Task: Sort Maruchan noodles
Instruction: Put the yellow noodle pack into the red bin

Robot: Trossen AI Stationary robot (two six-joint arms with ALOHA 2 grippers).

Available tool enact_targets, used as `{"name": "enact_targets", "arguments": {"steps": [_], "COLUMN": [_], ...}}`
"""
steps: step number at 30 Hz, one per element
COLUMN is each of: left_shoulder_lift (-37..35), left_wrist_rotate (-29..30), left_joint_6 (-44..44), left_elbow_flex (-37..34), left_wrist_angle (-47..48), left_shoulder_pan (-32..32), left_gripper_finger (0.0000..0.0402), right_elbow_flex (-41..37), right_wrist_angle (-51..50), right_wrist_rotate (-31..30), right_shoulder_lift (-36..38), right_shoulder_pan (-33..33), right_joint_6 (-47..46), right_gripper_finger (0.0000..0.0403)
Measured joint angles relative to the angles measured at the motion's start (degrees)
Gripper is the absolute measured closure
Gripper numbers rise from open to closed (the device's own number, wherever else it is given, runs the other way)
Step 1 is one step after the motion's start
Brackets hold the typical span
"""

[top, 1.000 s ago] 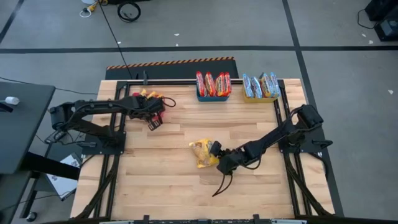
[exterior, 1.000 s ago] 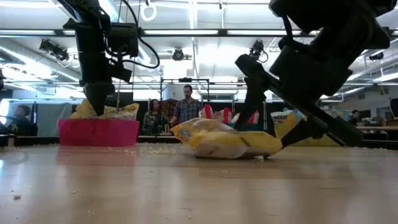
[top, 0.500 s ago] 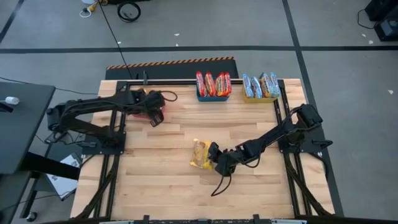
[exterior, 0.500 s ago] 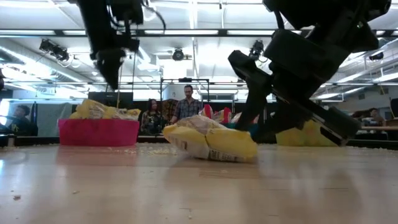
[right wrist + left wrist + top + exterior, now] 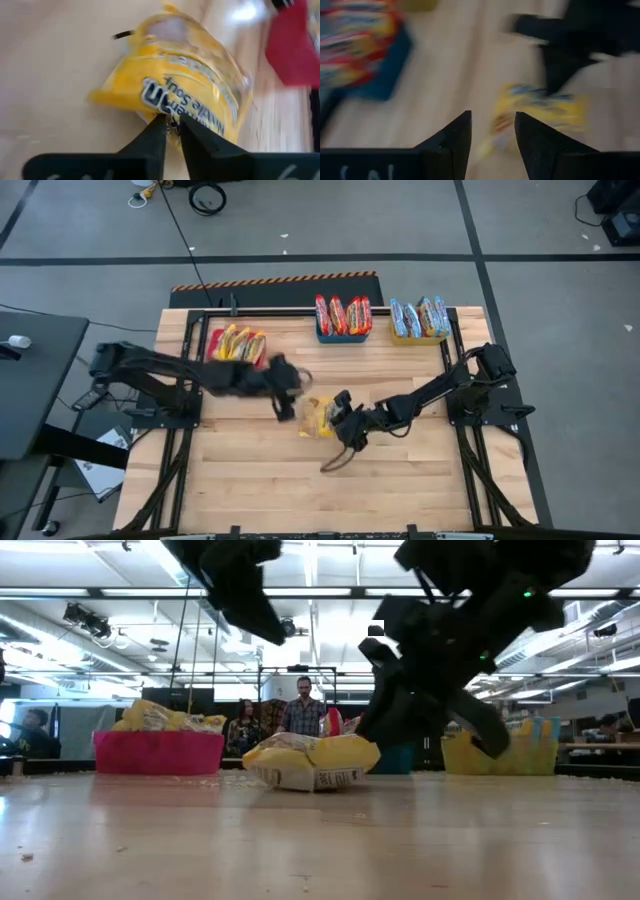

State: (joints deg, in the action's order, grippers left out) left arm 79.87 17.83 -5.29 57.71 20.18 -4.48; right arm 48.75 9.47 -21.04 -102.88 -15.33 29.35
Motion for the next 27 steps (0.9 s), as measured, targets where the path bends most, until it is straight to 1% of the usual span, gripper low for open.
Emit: {"name": "enact_targets", "arguments": {"steps": [4, 7, 10, 12, 15, 18, 22, 24, 25, 27], "left_shoulder_lift": [8.43, 14.02, 18.03, 19.57, 22.21, 25.94, 31.43, 33.80, 35.17, 36.20], "left_wrist_rotate": [0.35, 0.68, 3.26, 3.89, 0.70, -1.55, -4.12, -4.93, -5.57, -6.14], "left_joint_6": [-0.62, -4.37, -8.06, -9.38, -10.16, -9.06, -7.17, -7.13, -7.11, -7.39], "left_elbow_flex": [-0.04, 0.20, 0.97, 0.98, 1.01, 4.50, 13.33, 18.04, 20.27, 22.63], "left_wrist_angle": [-10.81, -14.87, -15.53, -16.07, -19.60, -18.27, -8.53, -1.30, -0.01, 6.29], "left_shoulder_pan": [-5.07, -6.18, -5.64, -4.62, -2.54, -0.94, -0.42, -0.34, -0.20, -0.14], "left_gripper_finger": [0.0236, 0.0216, 0.0191, 0.0176, 0.0163, 0.0162, 0.0161, 0.0161, 0.0161, 0.0161], "right_elbow_flex": [0.00, 0.02, 0.02, 0.01, -0.11, -0.13, -0.81, -0.80, -0.96, -0.97], "right_wrist_angle": [-1.14, -7.51, -19.58, -27.28, -35.86, -40.33, -40.30, -40.21, -40.81, -40.53], "right_wrist_rotate": [0.09, -0.31, -0.31, -0.34, -0.49, -0.78, -2.97, -3.82, -4.24, -4.90], "right_shoulder_lift": [1.95, 6.02, 12.37, 16.93, 23.60, 28.63, 32.48, 33.11, 33.40, 33.29], "right_shoulder_pan": [2.15, 2.42, 1.43, 0.65, -0.58, -1.87, -3.21, -3.49, -3.66, -3.72], "right_joint_6": [-5.81, -8.72, -11.98, -15.57, -22.18, -27.67, -31.23, -32.12, -32.40, -32.68], "right_gripper_finger": [0.0300, 0.0260, 0.0225, 0.0208, 0.0197, 0.0196, 0.0199, 0.0199, 0.0199, 0.0199]}}
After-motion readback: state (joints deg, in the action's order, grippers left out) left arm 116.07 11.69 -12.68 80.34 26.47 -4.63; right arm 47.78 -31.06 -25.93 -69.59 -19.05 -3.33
